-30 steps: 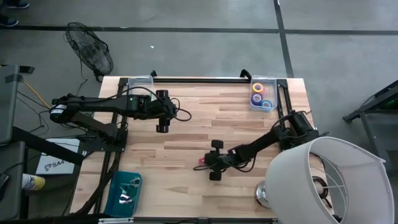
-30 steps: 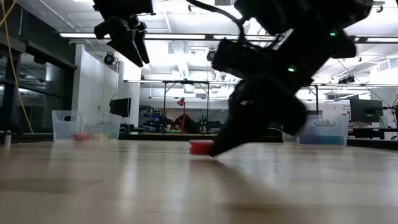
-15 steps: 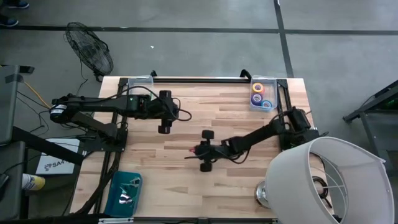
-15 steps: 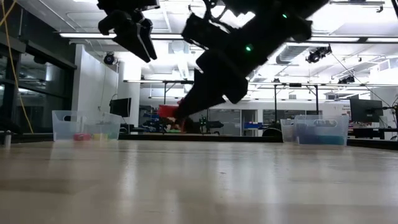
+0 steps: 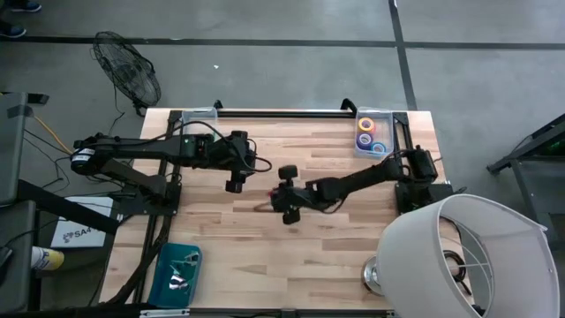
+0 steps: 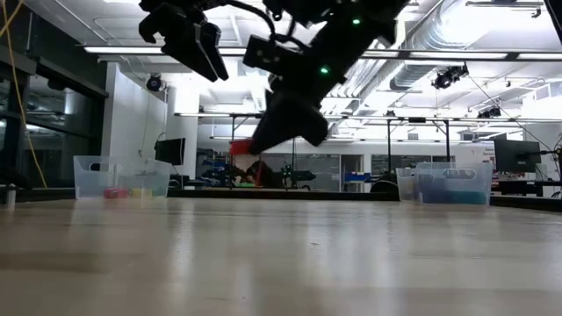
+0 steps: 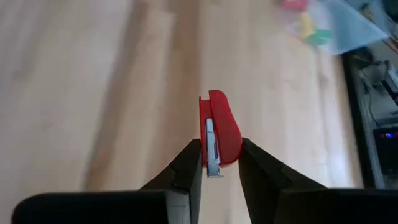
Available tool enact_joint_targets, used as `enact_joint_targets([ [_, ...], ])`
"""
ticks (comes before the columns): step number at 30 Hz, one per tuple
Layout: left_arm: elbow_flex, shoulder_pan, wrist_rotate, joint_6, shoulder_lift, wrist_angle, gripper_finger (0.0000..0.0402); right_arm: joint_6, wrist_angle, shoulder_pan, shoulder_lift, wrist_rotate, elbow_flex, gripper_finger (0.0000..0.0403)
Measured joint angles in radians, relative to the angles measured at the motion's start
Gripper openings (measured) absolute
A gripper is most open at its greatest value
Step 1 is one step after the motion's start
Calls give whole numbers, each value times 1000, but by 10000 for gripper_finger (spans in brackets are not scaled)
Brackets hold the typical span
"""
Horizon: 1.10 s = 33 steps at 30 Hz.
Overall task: Pick and place Stapler, Stapler remover, tape
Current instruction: Put the red stapler into the left transparent bin
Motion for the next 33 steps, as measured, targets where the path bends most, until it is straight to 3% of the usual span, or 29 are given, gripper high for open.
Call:
enact_joint_targets([
  [11, 0, 0, 45, 26, 0, -1, 269, -6, -5, -96, -2, -57, 177, 79],
  [19, 0, 0, 52, 67, 0, -6, 269, 3, -171, -107, -3, -27, 341, 81],
  [33, 0, 0, -6, 93, 4, -5, 269, 133, -228, -110, -3, -12, 368, 82],
])
